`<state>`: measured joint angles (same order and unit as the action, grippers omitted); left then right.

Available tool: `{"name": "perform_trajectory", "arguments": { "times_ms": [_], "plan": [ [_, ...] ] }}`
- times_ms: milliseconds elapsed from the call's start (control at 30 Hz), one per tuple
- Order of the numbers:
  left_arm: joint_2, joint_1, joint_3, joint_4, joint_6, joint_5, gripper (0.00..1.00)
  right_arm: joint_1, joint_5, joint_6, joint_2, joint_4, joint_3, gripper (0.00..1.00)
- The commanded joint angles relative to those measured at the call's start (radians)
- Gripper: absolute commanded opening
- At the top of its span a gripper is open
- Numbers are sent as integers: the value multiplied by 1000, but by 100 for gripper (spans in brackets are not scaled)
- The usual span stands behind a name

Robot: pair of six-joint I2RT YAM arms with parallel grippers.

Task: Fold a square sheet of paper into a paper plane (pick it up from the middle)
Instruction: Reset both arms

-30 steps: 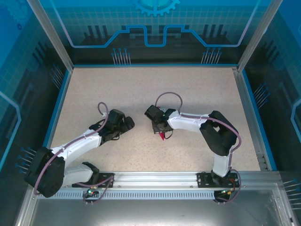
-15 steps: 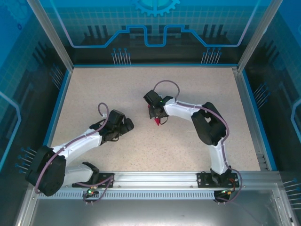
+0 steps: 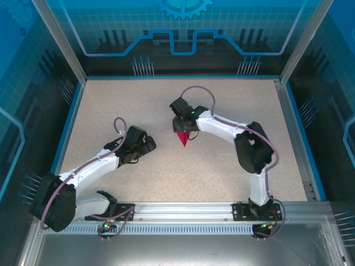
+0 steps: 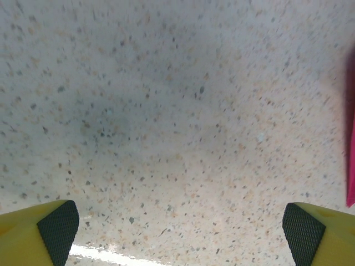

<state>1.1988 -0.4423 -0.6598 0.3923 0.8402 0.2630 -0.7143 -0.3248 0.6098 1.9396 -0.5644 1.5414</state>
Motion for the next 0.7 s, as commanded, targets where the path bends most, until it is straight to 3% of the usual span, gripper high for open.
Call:
{"name": "perform_trajectory", "arguments": {
  "times_ms": [0, 100, 200, 333, 467, 667],
  "plan": [
    [-48, 28, -59, 55, -88, 55, 99, 30, -72, -47, -197, 5, -46, 72],
    [-91, 45, -84, 63, -167, 124, 99, 69, -151, -94, -345, 50, -149, 85],
    [-131, 70, -92, 48, -254, 210, 99, 114, -333, -164, -486, 124, -282, 97],
    [-168, 122, -80, 7, -334, 347, 98, 237, -448, -250, -638, 256, -489, 99],
    [-190, 180, -17, -68, -391, 488, 99, 387, -446, -338, -782, 449, -739, 99],
    [-200, 322, 157, -316, -492, 414, 99, 584, -359, -365, -904, 618, -1003, 99]
  ]
}}
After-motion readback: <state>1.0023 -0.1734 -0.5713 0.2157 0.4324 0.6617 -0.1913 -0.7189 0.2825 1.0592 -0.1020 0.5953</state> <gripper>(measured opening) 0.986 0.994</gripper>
